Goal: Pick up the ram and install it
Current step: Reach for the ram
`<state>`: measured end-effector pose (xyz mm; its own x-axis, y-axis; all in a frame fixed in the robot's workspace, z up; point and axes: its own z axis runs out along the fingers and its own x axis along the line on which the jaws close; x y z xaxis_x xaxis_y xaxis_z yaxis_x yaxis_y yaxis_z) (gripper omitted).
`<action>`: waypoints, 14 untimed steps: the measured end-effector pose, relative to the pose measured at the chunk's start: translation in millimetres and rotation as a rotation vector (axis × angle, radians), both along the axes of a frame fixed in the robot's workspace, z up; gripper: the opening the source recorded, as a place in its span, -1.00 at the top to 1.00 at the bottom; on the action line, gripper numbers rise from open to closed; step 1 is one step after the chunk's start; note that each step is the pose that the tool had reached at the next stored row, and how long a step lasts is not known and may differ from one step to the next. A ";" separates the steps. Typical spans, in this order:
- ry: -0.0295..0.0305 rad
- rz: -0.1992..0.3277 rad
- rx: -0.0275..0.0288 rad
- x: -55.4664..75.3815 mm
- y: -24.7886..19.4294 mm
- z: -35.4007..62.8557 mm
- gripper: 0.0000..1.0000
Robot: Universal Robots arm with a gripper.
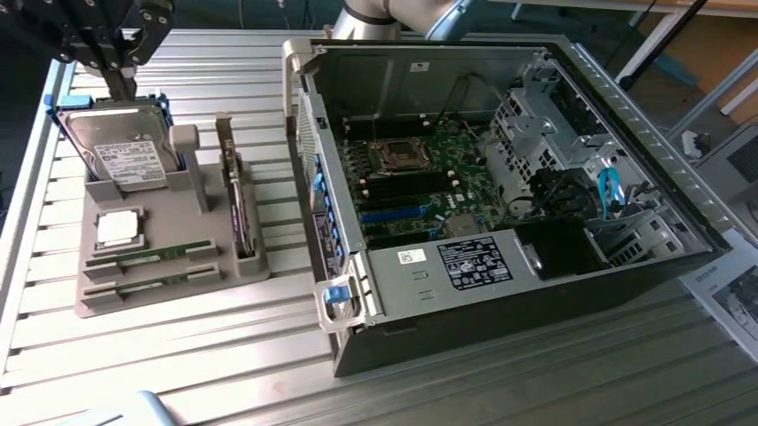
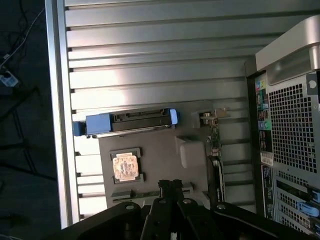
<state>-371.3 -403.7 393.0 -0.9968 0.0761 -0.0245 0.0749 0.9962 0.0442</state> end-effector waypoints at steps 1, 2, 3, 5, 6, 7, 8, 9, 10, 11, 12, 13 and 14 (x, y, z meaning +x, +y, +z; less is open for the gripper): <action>0.0000 0.000 0.0000 0.0 -3.9 0.0 0.80; 0.0000 0.000 0.0000 0.0 -12.1 0.0 0.80; 0.0000 0.000 0.0000 0.0 -18.7 0.0 0.80; 0.0000 0.000 0.0000 0.0 -29.5 0.0 0.80; 0.0000 0.000 -0.0002 0.0 -36.1 0.0 0.80; 0.0001 0.000 -0.0003 0.0 -41.7 0.0 0.80; 0.0001 0.000 -0.0005 0.0 -44.8 0.0 0.80; 0.0001 0.000 -0.0006 -0.1 -48.9 0.0 0.80; 0.0001 0.000 -0.0008 -0.1 -52.3 0.0 0.80; -0.0001 0.000 -0.0010 -0.1 -55.5 0.0 0.80; 0.0001 0.000 -0.0015 0.0 -58.4 0.1 0.80; 0.0001 0.000 -0.0020 0.0 -60.5 0.1 0.80; 0.0000 0.000 -0.0026 -0.1 -62.9 0.0 0.80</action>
<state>-371.3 -466.6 393.0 -0.9968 0.0760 -0.0247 0.0749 0.9963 0.0416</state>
